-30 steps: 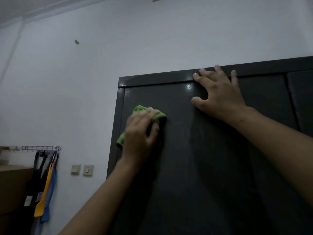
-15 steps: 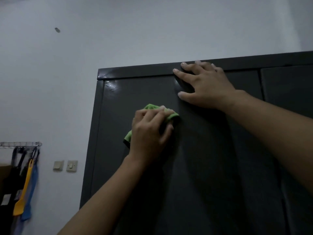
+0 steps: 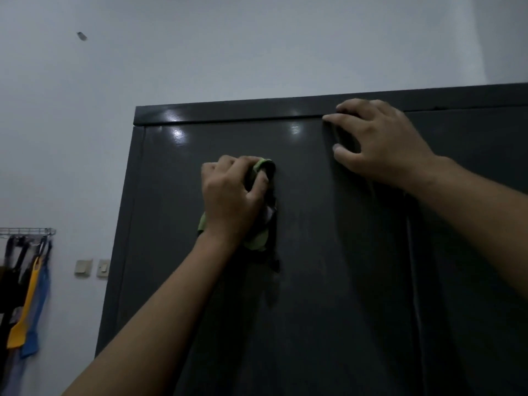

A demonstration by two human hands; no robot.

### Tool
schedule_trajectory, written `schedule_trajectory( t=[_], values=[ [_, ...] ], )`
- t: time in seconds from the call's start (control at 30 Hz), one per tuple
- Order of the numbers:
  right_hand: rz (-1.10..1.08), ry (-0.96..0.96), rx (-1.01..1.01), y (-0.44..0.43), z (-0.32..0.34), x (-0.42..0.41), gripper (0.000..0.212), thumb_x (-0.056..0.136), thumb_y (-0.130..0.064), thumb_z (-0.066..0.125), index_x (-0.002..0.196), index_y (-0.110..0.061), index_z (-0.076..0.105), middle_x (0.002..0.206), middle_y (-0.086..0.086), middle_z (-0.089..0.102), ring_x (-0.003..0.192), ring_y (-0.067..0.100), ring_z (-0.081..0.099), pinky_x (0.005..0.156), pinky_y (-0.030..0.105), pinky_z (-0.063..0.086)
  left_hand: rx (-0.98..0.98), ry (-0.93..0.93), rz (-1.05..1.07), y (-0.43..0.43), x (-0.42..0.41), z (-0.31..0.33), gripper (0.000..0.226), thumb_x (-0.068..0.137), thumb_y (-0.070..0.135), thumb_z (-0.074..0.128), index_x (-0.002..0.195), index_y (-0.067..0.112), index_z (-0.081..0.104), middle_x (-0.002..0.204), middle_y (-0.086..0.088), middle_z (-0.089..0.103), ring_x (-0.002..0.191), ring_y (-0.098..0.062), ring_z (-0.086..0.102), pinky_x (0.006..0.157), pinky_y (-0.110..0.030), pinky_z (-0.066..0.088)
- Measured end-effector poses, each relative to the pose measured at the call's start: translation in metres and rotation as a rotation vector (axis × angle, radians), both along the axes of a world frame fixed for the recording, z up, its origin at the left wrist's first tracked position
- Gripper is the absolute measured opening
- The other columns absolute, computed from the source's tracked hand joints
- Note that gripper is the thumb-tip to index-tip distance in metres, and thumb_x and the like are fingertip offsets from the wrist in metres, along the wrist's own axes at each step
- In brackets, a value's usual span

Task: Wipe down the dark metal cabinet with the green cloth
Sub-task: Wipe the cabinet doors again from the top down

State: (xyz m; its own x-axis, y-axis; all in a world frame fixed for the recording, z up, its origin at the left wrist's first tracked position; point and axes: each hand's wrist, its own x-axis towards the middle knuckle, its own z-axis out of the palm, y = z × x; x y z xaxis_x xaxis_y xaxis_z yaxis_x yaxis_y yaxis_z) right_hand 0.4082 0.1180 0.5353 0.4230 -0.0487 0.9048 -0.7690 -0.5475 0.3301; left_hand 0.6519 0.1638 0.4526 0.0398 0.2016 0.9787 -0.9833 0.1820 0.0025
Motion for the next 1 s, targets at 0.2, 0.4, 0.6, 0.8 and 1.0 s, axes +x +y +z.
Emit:
schedule_trajectory(
  t=[0.2,0.4,0.6,0.8,1.0],
  values=[
    [-0.014,0.045,0.005,-0.024,-0.024,-0.027,0.076,0.082,-0.065,0.029,0.152,-0.035,0.037,0.16,-0.001,0.03,0.149,0.026,0.022,0.122,0.052,0.011,0.112,-0.27,0.03,-0.009,-0.043,-0.072,0.023,0.085,0.031,0.065,0.105,0.024,0.072,0.096,0.006,0.064,0.081,-0.016,0.05,0.081,-0.025,0.031],
    [0.042,0.138,-0.011,-0.037,-0.04,-0.05,0.073,0.082,-0.063,0.027,0.151,-0.041,0.035,0.164,-0.005,0.024,0.152,0.021,0.017,0.122,0.046,0.001,0.052,-0.349,0.116,-0.009,-0.033,-0.063,0.022,0.088,0.028,0.064,0.104,0.016,0.073,0.096,-0.003,0.068,0.084,-0.024,0.055,0.083,-0.031,0.04],
    [0.357,0.165,-0.011,-0.053,-0.047,-0.067,0.054,0.086,-0.04,0.051,0.138,-0.026,0.059,0.155,0.0,0.044,0.149,0.024,0.028,0.122,0.036,0.006,-0.027,0.124,-0.004,-0.022,-0.09,-0.02,0.022,0.085,0.032,0.06,0.101,0.023,0.073,0.091,0.002,0.062,0.088,-0.02,0.051,0.082,-0.021,0.029],
    [0.344,0.17,-0.115,-0.061,-0.059,-0.068,0.051,0.085,-0.035,0.048,0.133,-0.024,0.063,0.15,0.004,0.049,0.146,0.028,0.034,0.123,0.045,0.017,0.058,-0.281,0.057,-0.033,-0.128,-0.074,0.026,0.085,0.028,0.065,0.111,0.027,0.064,0.099,0.005,0.064,0.09,-0.014,0.048,0.086,-0.017,0.03],
    [0.343,0.161,-0.114,-0.061,-0.063,-0.068,0.051,0.085,-0.033,0.048,0.133,-0.024,0.062,0.151,0.003,0.048,0.147,0.028,0.033,0.124,0.045,0.016,0.098,-0.342,0.155,-0.024,-0.095,-0.079,0.022,0.091,0.029,0.059,0.109,0.02,0.069,0.101,-0.003,0.066,0.092,-0.021,0.052,0.086,-0.026,0.035]
  ],
)
